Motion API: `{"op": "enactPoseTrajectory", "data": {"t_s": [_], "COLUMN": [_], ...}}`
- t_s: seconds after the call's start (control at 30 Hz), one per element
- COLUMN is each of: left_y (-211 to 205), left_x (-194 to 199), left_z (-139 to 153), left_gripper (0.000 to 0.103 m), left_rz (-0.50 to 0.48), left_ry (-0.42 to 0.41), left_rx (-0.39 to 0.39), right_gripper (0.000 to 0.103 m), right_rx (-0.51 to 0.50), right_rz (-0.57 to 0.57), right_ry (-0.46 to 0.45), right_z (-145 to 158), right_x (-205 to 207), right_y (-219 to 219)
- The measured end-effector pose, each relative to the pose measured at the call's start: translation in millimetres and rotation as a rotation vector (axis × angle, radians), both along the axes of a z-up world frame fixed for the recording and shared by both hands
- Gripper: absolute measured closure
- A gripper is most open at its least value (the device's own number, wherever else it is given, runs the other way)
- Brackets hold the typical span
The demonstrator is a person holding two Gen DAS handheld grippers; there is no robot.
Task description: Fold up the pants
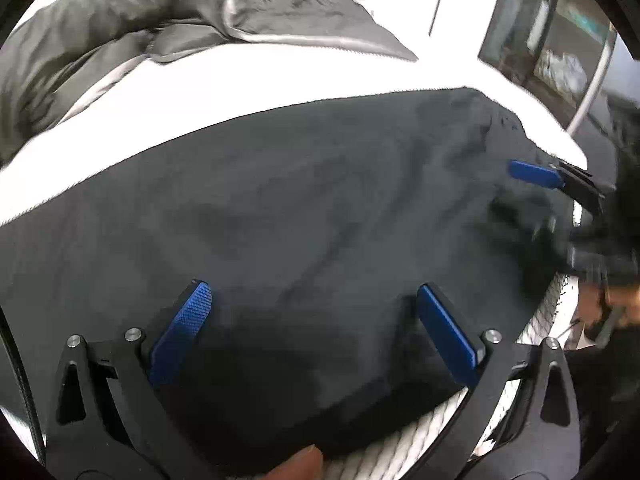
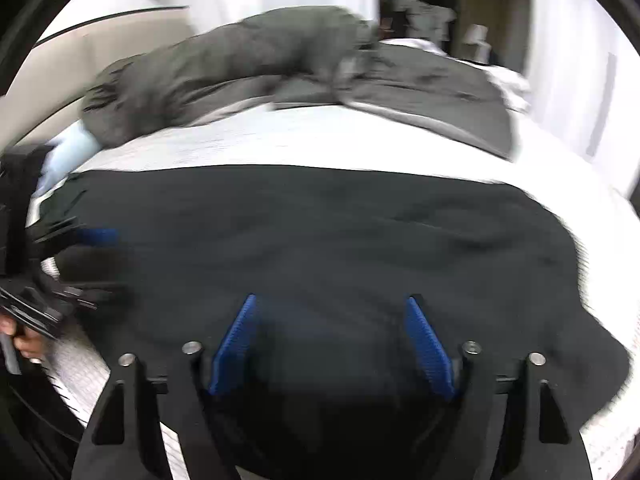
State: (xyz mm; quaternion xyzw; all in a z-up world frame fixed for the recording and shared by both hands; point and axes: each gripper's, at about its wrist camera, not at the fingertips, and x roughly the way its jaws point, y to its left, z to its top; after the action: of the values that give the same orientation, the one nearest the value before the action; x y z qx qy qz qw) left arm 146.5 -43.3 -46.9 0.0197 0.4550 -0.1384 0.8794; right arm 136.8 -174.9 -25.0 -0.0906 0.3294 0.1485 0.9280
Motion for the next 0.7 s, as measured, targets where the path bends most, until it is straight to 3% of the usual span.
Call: {"op": "enactPoseTrajectory", "data": {"t_s": [0.1,0.2,0.3,0.37,0.43,0.53,0.63,0.7], "left_y": [-4,15,47,68,79,73,48,24], "left_x": [21,26,21,19,16,7,5,16], "left_z": [-17,-17,-18,-19,-16,-5,17,25], "left_gripper": [0.001,0.001,0.000,0.000,0.000,0.001,0.001,0.001], "left_rz": [0.046,0.100,0.190,0.242,0.259,0.267,0.176,0.102], "left_ry": [0.067,0.078,0.058,0.057,0.058,0.033,-0.012,-0.032], "left_rx": [0.061,0.064,0.117,0.105,0.073,0.097,0.023,0.027], "right_gripper": [0.025,0.023,0.020,0.019,0.019,0.018,0.018,0.018], "right_rx": [-0.043,-0.155,-0.242,-0.313,-0.163,-0.205,-0.101,-0.106], "right_rz": [0.088,0.061,-0.144,-0.320,-0.279,-0.278,-0.170,-0.106], "right_ry": [0.065,0.082,0.048,0.015,0.055,0.031,0.019,0.023], "right_z": [-15,-34,-32,-31,-28,-23,-8,-8], "right_x": [12,32,40,44,42,36,29,27], "right_y": [40,40,-7,-51,-75,-64,-39,-15]}}
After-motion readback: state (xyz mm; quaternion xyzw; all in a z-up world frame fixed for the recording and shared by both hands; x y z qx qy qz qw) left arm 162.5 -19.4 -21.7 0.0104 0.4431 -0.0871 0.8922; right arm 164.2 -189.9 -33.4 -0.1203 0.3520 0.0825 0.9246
